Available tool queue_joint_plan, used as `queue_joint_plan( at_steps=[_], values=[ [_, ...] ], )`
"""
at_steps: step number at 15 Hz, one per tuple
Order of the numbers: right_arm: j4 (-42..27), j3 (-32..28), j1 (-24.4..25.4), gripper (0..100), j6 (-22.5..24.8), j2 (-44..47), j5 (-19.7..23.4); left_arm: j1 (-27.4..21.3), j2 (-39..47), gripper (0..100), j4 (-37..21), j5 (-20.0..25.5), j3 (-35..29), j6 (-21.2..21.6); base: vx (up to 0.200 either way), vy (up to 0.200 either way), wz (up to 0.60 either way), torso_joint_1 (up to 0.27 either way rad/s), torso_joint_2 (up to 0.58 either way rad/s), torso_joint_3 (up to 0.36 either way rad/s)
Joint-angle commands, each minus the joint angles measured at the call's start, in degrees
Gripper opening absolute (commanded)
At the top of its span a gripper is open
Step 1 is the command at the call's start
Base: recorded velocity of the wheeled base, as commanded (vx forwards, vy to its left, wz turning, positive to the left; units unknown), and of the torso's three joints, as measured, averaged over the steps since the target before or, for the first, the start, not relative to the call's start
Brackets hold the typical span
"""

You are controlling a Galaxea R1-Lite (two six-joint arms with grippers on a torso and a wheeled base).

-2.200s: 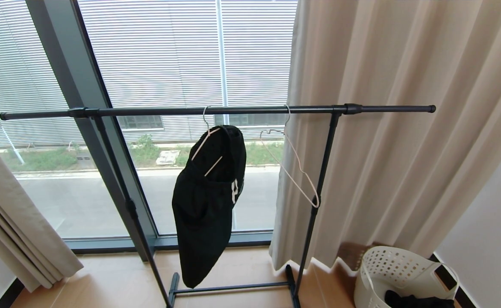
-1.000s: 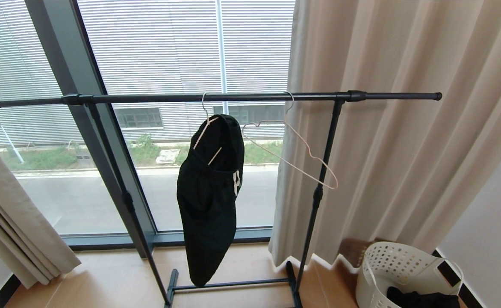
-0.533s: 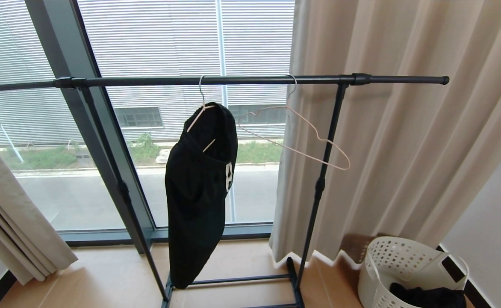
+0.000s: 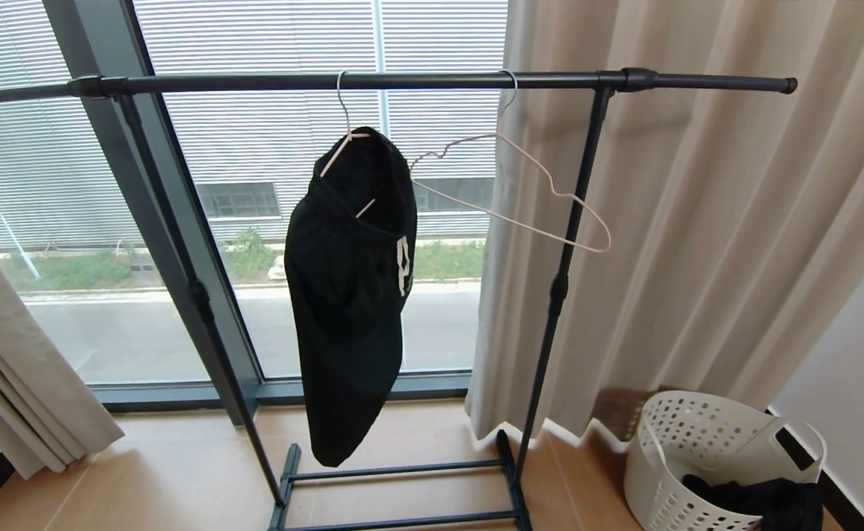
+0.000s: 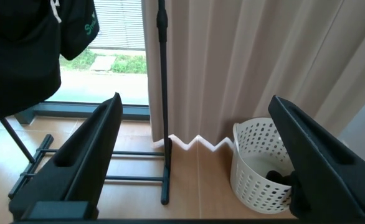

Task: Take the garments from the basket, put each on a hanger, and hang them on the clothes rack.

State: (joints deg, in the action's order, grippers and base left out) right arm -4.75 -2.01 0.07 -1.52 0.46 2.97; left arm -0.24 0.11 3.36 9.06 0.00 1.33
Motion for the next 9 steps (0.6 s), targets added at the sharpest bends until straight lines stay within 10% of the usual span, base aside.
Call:
queue_joint_plan(
  at_steps=[1, 9],
  values=[
    [0.0, 0.0, 0.0, 100, 0.0, 0.1, 0.0, 0.0, 0.0, 100, 0.1, 0.0, 0.0, 0.0, 0.000, 0.000, 0.00, -0.198, 0.53, 0.334],
    [0.0, 0.0, 0.0, 100, 0.0, 0.1, 0.0, 0.0, 0.0, 100, 0.1, 0.0, 0.0, 0.1, 0.000, 0.000, 0.00, -0.162, 0.50, 0.329]
  ],
)
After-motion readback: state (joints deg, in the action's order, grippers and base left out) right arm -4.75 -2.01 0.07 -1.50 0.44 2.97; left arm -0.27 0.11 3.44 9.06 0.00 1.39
